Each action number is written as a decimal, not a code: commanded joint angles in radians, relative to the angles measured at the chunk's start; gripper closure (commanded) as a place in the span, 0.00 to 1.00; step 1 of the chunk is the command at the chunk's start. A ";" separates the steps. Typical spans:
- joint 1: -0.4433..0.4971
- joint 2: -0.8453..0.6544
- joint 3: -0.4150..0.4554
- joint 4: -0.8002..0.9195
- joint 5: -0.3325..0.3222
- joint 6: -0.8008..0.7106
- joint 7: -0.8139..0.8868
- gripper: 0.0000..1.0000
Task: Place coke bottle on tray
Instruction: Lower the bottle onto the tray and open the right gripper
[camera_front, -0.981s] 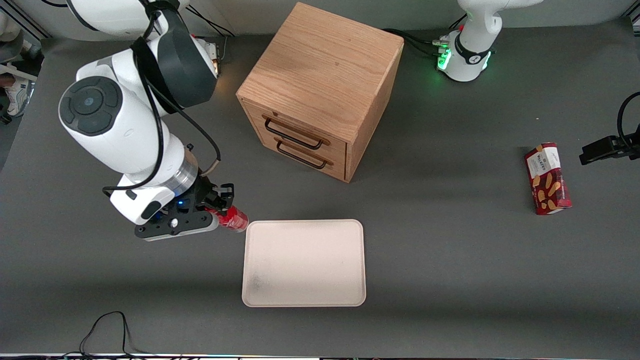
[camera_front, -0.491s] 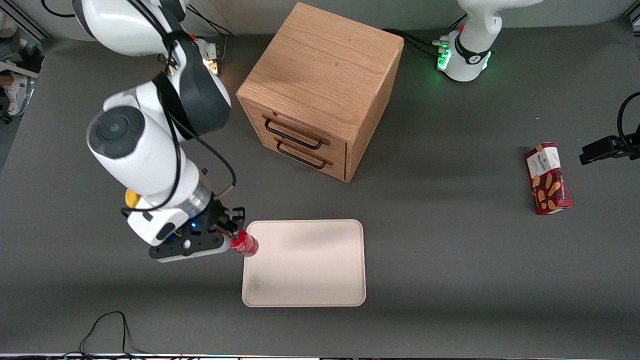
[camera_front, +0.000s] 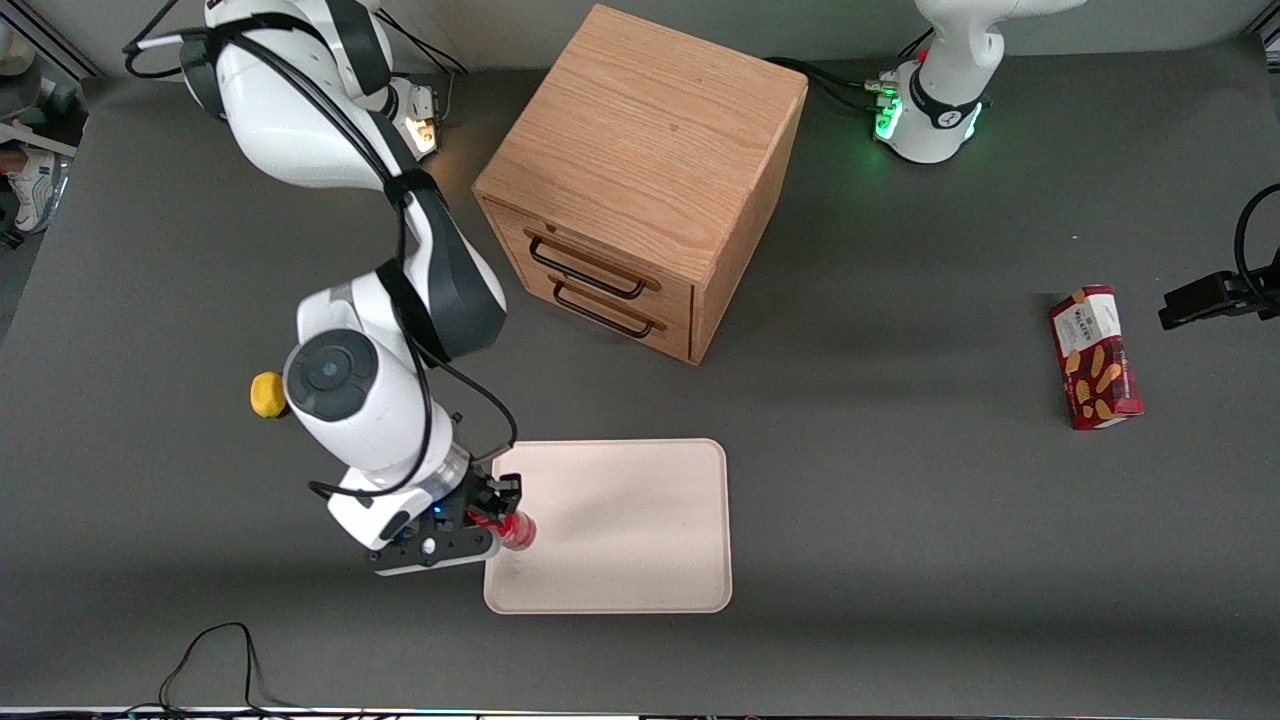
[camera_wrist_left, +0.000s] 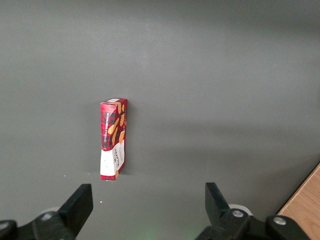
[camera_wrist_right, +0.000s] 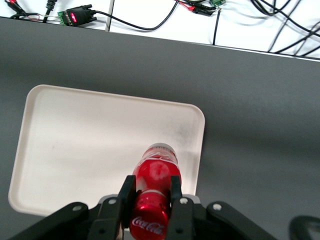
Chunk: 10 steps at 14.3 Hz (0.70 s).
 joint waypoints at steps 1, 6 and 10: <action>-0.004 0.044 0.002 0.011 0.004 0.070 -0.009 0.99; -0.009 0.089 0.002 -0.006 0.004 0.138 -0.029 0.99; -0.009 0.092 0.002 -0.035 0.004 0.175 -0.031 0.99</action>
